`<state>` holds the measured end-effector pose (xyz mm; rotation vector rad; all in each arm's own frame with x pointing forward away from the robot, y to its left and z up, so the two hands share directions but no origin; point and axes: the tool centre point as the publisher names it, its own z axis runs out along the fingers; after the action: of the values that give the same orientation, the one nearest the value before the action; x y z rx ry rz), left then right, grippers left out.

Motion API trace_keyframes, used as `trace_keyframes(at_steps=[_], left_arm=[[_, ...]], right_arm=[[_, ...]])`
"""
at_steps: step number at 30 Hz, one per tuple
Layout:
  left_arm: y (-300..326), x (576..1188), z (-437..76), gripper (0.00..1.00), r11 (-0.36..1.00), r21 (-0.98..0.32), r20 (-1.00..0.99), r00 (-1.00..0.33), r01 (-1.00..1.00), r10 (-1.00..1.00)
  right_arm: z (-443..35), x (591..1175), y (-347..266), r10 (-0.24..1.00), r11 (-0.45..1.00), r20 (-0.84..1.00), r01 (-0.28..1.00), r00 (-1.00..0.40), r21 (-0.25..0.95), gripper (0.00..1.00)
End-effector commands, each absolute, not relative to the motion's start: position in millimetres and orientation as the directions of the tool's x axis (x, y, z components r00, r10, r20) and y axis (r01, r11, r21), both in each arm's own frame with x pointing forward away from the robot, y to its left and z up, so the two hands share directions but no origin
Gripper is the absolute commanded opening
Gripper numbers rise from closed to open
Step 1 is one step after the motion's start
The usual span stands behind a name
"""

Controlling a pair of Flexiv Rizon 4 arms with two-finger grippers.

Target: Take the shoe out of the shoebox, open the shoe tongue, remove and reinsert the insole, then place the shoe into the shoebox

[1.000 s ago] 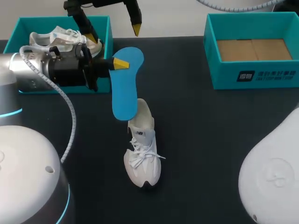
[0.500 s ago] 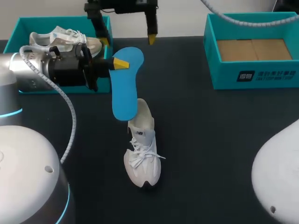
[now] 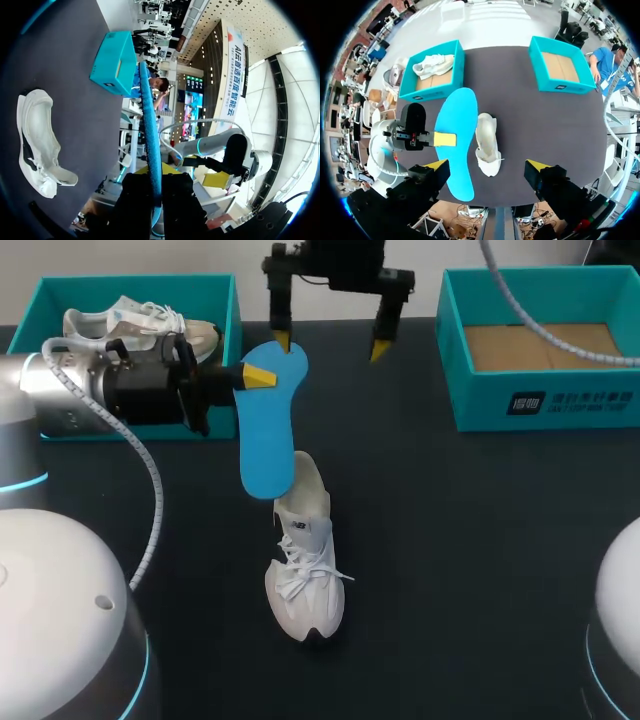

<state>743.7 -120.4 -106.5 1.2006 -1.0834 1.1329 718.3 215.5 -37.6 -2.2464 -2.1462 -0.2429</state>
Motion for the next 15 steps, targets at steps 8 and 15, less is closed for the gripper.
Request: trace_keyframes(at_steps=[8,15], left_arm=[[-120.0,742.4,-105.9,0.00,0.024,0.121,0.991,0.122,-0.992,0.061],[-120.0,742.4,-105.9,0.00,0.024,0.121,0.991,0.122,-0.992,0.061]], right_arm=[[-61.3,722.5,196.8,0.466,-0.032,0.882,0.995,-0.073,0.099,1.00],[-75.4,725.0,195.2,0.357,-0.021,0.931,0.997,-0.068,0.081,1.00]])
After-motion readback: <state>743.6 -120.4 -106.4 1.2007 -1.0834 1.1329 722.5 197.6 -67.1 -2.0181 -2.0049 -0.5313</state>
